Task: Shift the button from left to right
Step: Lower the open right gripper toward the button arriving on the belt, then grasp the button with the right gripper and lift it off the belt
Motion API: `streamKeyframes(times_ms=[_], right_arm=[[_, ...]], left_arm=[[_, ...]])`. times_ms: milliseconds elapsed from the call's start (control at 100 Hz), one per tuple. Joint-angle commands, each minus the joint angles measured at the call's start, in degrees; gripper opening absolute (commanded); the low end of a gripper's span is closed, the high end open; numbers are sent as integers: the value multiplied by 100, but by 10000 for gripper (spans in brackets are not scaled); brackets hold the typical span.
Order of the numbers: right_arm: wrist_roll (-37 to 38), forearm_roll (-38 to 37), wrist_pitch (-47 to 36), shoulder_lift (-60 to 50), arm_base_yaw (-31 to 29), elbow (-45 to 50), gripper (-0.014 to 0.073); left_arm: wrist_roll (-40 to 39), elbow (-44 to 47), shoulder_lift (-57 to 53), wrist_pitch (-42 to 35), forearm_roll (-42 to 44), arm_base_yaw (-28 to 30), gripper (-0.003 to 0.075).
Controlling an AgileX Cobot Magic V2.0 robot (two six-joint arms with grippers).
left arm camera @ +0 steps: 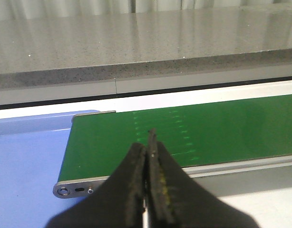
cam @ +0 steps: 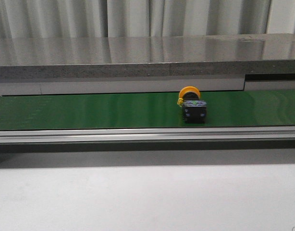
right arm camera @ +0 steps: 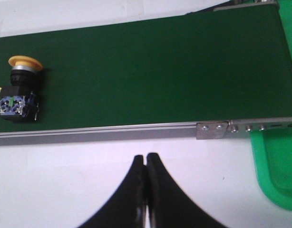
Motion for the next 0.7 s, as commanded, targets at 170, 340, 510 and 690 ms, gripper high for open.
streamKeyframes(times_ms=[170, 340, 510, 690], right_arm=[[-43, 71, -132, -6, -4, -209, 276], [-43, 71, -132, -6, -4, -209, 549], [-43, 128, -245, -6, -4, -209, 569], [-188, 128, -444, 77, -4, -316, 569]], left_arm=[[10, -163, 40, -469, -83, -47, -20], [10, -163, 40, -469, -83, -47, -20], [10, -163, 40, -469, -83, -47, -20], [10, -163, 40, -469, -83, -47, -20]])
